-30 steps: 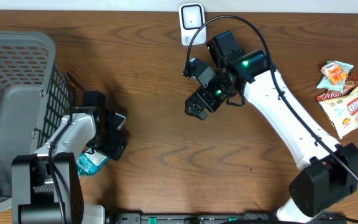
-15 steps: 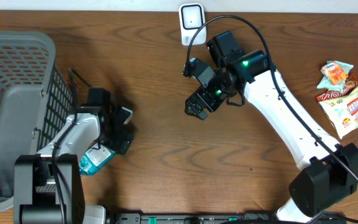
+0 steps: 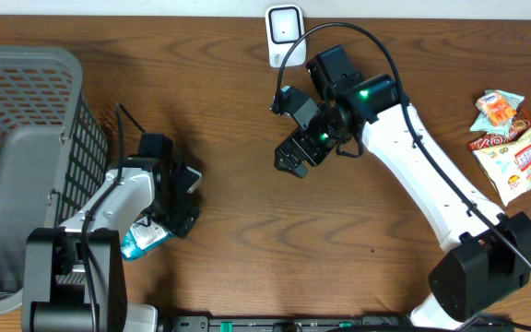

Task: Scan the item barcode

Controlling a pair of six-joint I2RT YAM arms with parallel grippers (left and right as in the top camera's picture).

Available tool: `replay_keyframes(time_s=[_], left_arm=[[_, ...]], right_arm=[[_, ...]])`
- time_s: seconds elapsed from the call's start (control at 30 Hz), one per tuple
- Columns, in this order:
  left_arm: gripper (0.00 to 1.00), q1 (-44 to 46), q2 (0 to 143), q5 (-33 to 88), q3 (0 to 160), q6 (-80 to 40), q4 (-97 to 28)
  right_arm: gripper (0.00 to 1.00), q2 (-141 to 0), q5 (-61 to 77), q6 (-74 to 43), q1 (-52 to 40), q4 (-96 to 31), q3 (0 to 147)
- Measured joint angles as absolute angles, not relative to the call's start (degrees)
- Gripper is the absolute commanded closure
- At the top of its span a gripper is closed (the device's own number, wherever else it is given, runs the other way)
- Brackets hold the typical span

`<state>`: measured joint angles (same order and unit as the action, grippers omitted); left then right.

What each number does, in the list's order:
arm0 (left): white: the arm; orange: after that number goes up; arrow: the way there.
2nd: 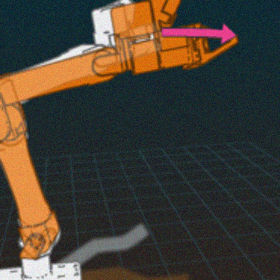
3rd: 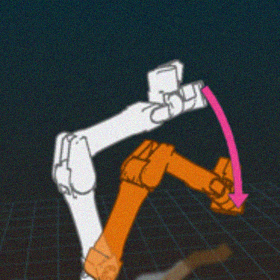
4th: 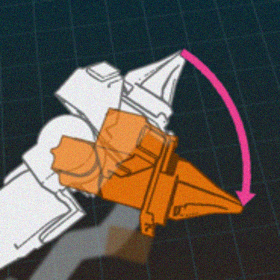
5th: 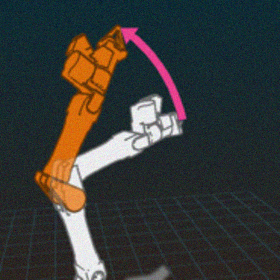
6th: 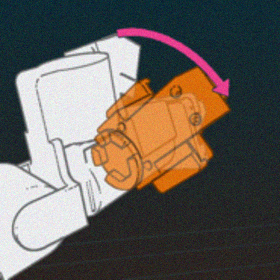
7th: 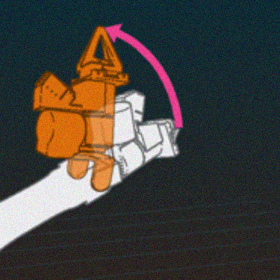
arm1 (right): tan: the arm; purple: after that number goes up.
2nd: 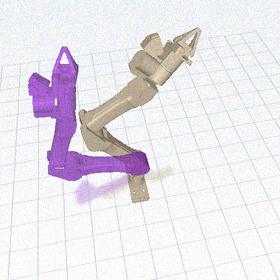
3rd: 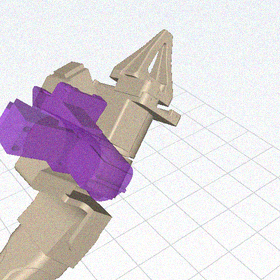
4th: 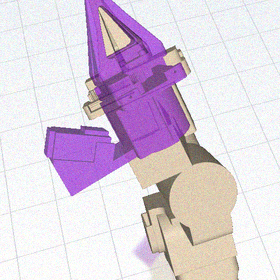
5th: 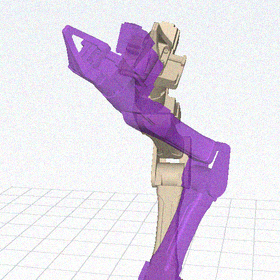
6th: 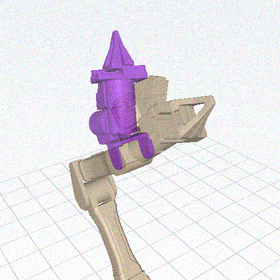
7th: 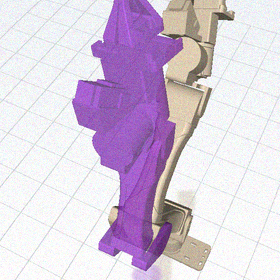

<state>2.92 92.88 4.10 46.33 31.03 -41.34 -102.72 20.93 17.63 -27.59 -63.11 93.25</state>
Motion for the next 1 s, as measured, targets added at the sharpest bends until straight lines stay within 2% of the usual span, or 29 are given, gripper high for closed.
replay_keyframes(time_s=[0.23, 0.37, 0.5, 1.0], left_arm=[[0.06, 2.90, 92.88, 3.57, 46.33, 32.91, -42.50], [0.24, 2.90, 92.90, 3.14, 46.30, 33.17, -42.48], [0.33, 2.90, 92.88, 3.11, 46.24, 33.26, -42.41], [0.33, 2.90, 92.88, 3.38, 46.15, 32.91, -41.01]], right_arm=[[0.01, -102.72, 20.95, 17.63, -27.59, -63.13, 93.25], [0.01, -102.72, 20.95, 17.61, -27.59, -63.13, 93.25], [0.01, -102.72, 20.93, 17.61, -27.59, -63.13, 93.23], [0.01, -102.72, 20.91, 17.61, -27.59, -63.11, 93.23]])
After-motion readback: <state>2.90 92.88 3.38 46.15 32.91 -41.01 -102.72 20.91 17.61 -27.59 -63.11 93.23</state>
